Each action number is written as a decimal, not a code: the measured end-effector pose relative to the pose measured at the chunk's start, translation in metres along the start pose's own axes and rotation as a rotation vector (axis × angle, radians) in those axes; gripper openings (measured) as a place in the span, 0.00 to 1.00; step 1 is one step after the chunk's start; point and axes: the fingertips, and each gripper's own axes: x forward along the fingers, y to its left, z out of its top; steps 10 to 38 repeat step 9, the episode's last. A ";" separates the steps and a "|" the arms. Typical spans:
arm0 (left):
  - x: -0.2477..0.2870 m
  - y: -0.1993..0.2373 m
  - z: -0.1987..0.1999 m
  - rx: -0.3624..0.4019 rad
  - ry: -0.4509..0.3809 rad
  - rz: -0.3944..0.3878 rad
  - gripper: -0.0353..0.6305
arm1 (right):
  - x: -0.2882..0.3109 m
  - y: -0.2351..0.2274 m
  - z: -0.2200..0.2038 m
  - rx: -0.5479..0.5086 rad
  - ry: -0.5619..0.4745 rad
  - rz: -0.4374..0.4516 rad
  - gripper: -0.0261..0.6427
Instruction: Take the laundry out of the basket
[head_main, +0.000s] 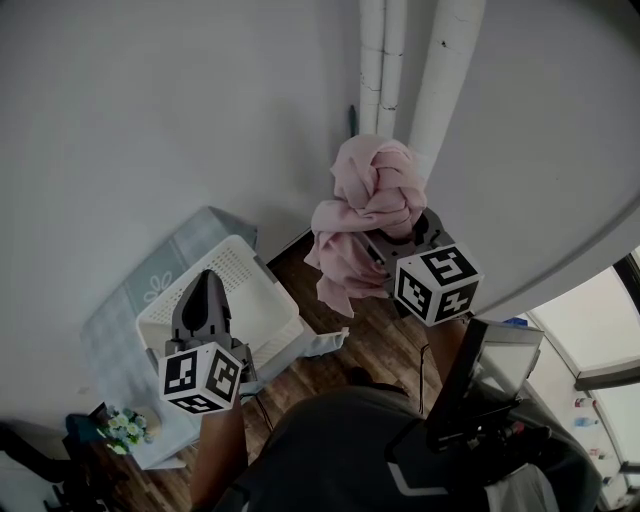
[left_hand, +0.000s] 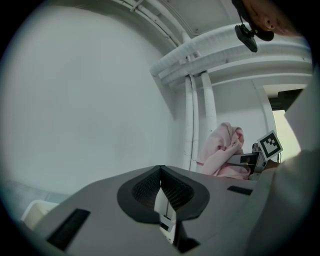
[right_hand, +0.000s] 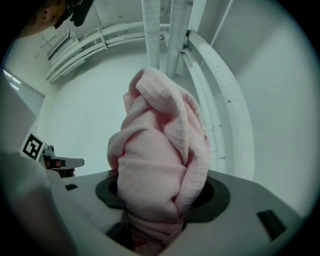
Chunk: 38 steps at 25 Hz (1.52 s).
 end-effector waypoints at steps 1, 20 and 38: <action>0.000 0.001 0.000 0.000 -0.001 0.001 0.07 | 0.000 0.000 -0.001 0.000 0.000 -0.001 0.48; -0.002 0.005 0.002 0.001 -0.001 -0.009 0.07 | 0.002 0.005 0.000 -0.011 -0.001 -0.006 0.48; -0.002 0.005 0.002 0.001 -0.001 -0.009 0.07 | 0.002 0.005 0.000 -0.011 -0.001 -0.006 0.48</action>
